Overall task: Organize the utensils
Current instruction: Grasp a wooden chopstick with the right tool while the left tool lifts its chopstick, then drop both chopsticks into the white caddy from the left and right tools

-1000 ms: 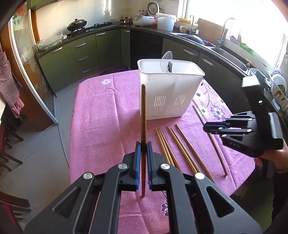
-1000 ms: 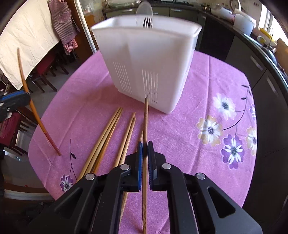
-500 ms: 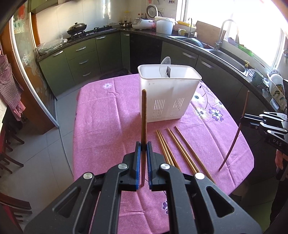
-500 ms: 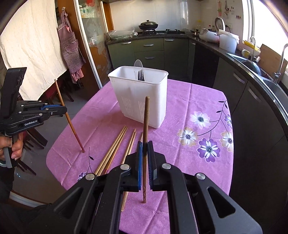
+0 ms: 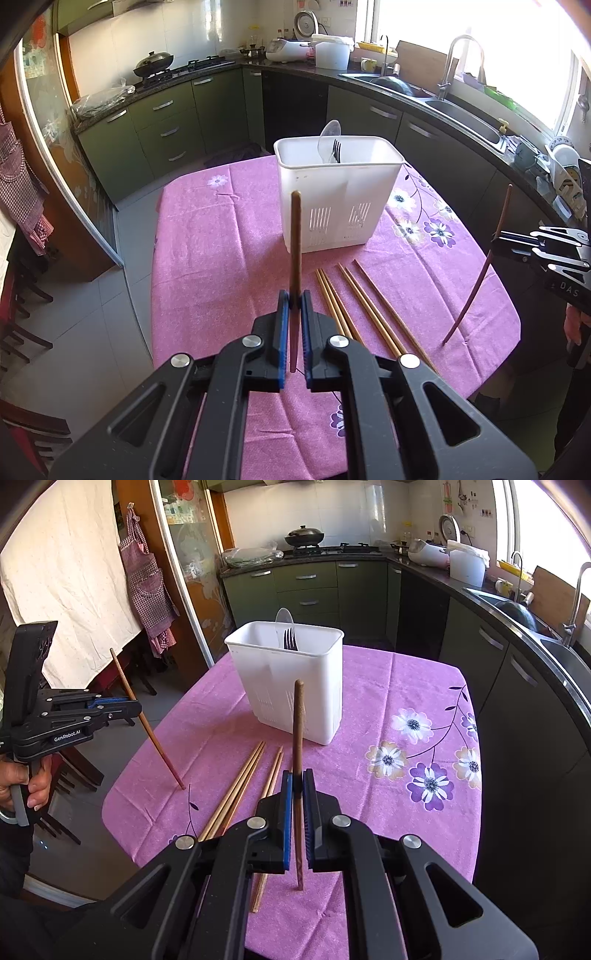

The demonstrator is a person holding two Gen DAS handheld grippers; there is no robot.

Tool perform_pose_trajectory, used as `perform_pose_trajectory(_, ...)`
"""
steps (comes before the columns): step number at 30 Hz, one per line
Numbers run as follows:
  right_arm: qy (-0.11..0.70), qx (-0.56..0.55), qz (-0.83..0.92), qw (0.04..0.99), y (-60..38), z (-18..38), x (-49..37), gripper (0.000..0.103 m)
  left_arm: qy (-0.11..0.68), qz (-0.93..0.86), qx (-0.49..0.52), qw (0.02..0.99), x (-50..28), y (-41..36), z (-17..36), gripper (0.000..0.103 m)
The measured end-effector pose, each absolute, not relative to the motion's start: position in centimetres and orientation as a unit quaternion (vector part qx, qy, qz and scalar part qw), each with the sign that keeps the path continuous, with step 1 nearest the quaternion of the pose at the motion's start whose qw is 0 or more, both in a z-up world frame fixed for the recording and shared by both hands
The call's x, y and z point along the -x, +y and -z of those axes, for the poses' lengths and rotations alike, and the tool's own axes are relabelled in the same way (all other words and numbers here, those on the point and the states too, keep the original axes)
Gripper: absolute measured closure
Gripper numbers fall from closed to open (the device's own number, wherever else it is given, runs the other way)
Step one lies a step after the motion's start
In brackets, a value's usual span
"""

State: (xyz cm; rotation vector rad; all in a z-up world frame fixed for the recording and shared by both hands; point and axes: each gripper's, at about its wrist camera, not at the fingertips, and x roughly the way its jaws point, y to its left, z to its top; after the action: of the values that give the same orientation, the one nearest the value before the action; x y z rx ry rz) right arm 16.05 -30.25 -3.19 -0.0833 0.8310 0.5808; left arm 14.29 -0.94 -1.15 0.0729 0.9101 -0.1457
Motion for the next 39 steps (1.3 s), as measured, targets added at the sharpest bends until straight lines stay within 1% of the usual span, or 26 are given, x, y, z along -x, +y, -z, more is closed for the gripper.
perform_pose_trajectory(4, 0.389, 0.035, -0.282, 0.876, -30.3, 2.1, -16.1, 0.097, 0.437, 0.077, -0.034, 0.896, -14.4, -1.1, 0.4, 0.096)
perform_pose_trajectory(8, 0.367, 0.036, -0.288, 0.884, -29.9, -0.5, -16.3, 0.097, 0.427, 0.086, -0.034, 0.899, -14.8, -1.5, -1.6, 0.096)
perform_pose_trajectory(12, 0.342, 0.033, -0.295, 0.892, -29.6, -3.7, -16.8, 0.097, 0.404, 0.099, -0.037, 0.909, -15.3, -2.2, -5.2, 0.096)
perform_pose_trajectory(19, 0.311, 0.027, -0.297, 0.902, -29.3, -9.1, -18.6, 0.097, 0.341, 0.108, -0.035, 0.933, -17.2, -3.2, -12.3, 0.096)
perform_pose_trajectory(24, 0.300, 0.023, -0.291, 0.908, -29.2, -11.6, -20.3, 0.097, 0.309, 0.104, -0.030, 0.945, -20.3, -3.9, -15.1, 0.096)
perform_pose_trajectory(29, 0.287, 0.006, -0.292, 0.912, -29.2, -13.5, -22.3, 0.097, 0.311, 0.086, -0.029, 0.946, -24.5, -4.4, -13.9, 0.096)
perform_pose_trajectory(37, 0.275, -0.011, -0.289, 0.917, -28.3, -15.1, -25.4, 0.097, 0.367, 0.072, -0.027, 0.927, -28.8, -3.7, -7.9, 0.096)
perform_pose_trajectory(38, 0.276, -0.013, -0.289, 0.916, -28.0, -15.1, -26.0, 0.097, 0.373, 0.073, -0.025, 0.924, -29.0, -3.5, -7.3, 0.096)
perform_pose_trajectory(39, 0.278, -0.012, -0.289, 0.916, -27.7, -15.0, -26.6, 0.097, 0.379, 0.074, -0.023, 0.922, -29.1, -3.4, -6.8, 0.091)
